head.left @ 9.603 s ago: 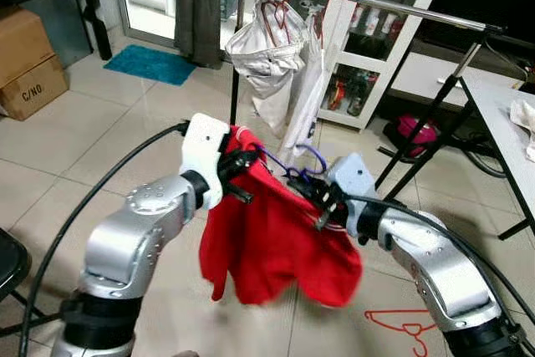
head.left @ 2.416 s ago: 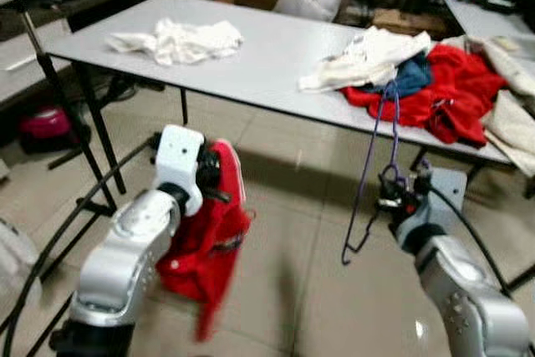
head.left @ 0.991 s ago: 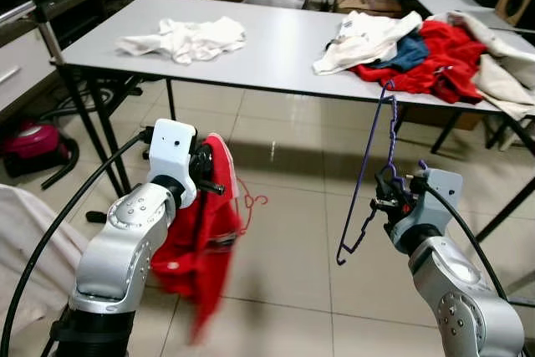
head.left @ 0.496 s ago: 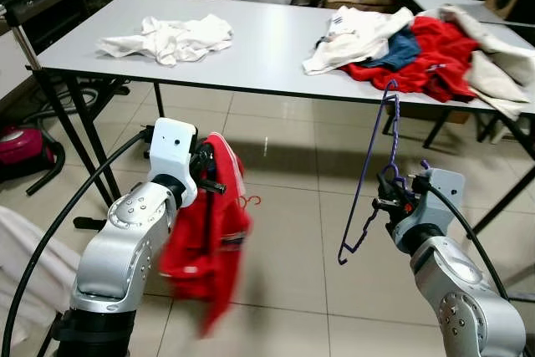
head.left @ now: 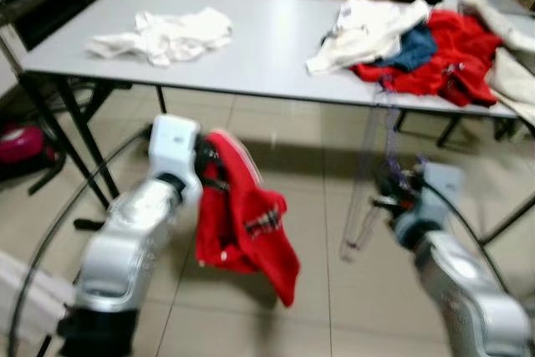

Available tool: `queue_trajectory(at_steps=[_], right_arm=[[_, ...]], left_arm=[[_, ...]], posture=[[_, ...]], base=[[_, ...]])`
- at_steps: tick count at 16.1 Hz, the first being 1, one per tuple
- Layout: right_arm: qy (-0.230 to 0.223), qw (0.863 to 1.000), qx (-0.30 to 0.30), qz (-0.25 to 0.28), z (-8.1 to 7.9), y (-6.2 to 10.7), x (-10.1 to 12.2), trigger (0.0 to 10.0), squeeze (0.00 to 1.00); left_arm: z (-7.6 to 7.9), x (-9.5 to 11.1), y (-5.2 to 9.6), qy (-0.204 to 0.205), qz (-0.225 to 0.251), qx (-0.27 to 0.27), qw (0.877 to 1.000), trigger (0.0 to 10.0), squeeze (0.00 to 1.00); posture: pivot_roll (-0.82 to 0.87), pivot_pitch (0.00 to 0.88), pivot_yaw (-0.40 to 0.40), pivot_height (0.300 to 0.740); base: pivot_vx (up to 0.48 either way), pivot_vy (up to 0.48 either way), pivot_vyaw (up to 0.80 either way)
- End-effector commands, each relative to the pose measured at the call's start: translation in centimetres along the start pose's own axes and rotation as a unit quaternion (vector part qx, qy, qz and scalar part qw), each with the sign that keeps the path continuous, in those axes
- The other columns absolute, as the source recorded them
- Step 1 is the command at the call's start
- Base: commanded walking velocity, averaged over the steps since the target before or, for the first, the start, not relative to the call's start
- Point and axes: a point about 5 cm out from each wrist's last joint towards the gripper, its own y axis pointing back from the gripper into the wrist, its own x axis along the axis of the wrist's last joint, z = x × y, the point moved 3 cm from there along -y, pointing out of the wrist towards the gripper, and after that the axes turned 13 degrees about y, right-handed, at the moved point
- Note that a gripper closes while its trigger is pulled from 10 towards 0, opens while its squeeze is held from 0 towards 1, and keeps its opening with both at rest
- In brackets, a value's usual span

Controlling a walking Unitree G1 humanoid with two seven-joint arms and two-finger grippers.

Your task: Hang hanger

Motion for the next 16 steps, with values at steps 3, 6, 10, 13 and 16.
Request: queue_trajectory(at_steps=[3,6,10,13,16], right_arm=[[0.004,1.000,0.020,0.010,-0.88,-0.12,0.66,10.0,0.00],[-0.006,1.000,0.022,0.013,-1.04,-0.28,0.65,10.0,0.00],[-0.006,1.000,0.017,0.015,-0.78,-0.42,0.80,10.0,0.00],[-0.004,1.000,0.020,0.017,-0.84,-0.51,0.86,10.0,0.00],[-0.004,1.000,0.020,0.018,-0.85,-0.54,0.87,10.0,0.00]], left_arm=[[-0.51,1.05,0.27,-0.009,0.019,0.007,1.000,10.0,0.00],[-0.62,1.10,0.23,-0.010,0.019,0.007,1.000,10.0,0.00],[-0.63,1.30,0.24,-0.011,0.023,0.007,1.000,10.0,0.00],[-0.57,1.31,0.25,-0.012,0.024,0.007,1.000,10.0,0.00],[-0.55,1.38,0.20,-0.011,0.025,0.005,1.000,10.0,0.00]], posture=[[-0.10,0.000,-0.036,0.740],[-0.10,0.000,-0.037,0.740],[-0.10,0.000,-0.039,0.740],[-0.09,0.000,-0.040,0.740],[-0.10,0.000,-0.038,0.740]], base=[[0.310,0.000,0.32],[0.305,0.000,0.00],[0.303,0.000,0.00],[0.301,0.000,0.00],[0.300,0.000,0.00]])
